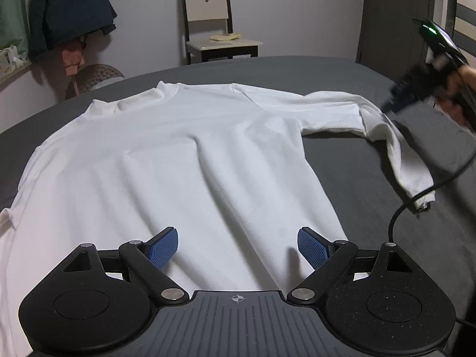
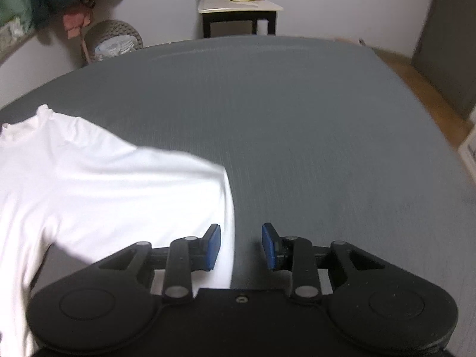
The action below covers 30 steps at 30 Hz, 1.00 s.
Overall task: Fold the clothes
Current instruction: 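Pull a sleeve outward with the right gripper to spread the shirt flat, then regrasp the sleeve cuff with the right gripper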
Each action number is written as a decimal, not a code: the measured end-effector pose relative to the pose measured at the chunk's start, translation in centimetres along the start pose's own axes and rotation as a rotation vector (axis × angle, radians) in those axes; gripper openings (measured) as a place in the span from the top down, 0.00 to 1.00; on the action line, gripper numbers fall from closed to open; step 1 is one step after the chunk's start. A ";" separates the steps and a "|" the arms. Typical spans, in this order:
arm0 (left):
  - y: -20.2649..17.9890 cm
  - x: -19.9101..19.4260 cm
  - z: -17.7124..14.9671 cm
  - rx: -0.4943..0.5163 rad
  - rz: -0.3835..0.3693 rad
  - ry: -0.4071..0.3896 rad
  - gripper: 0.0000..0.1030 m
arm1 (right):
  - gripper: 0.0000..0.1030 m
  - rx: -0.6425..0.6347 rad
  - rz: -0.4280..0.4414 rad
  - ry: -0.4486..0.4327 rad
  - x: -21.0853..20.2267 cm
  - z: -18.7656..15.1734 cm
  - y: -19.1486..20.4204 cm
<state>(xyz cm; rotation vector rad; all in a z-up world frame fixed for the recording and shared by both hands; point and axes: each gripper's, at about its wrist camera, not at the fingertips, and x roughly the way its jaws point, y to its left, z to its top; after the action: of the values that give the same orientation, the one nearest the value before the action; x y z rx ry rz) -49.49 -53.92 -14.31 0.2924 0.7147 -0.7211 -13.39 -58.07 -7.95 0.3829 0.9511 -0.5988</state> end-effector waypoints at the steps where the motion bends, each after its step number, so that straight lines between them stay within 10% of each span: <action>1: 0.6 0.1 0.3 -0.005 -0.002 -0.003 0.14 | 0.71 0.027 0.017 0.009 -0.1 -0.8 -0.6; 12: 11.8 5.4 6.6 0.010 -0.010 -0.031 0.14 | 0.84 0.152 0.270 0.020 0.7 -6.0 -2.4; 14: 13.4 6.3 7.1 0.016 -0.004 -0.026 0.14 | 0.96 0.135 0.233 0.015 0.7 -5.7 -1.7; 23: 18.5 9.8 9.9 0.058 -0.015 0.005 0.14 | 0.97 -0.035 -0.189 0.018 -1.1 0.8 -6.5; 30: 20.1 11.6 11.1 0.085 -0.083 -0.003 0.14 | 0.95 -0.050 -0.290 0.028 2.4 4.0 -9.8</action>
<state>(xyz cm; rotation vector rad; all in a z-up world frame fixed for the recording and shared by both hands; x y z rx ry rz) -23.96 -50.44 -14.04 0.3403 0.6971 -0.8325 -15.93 -68.57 -8.28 0.2101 1.0550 -0.8329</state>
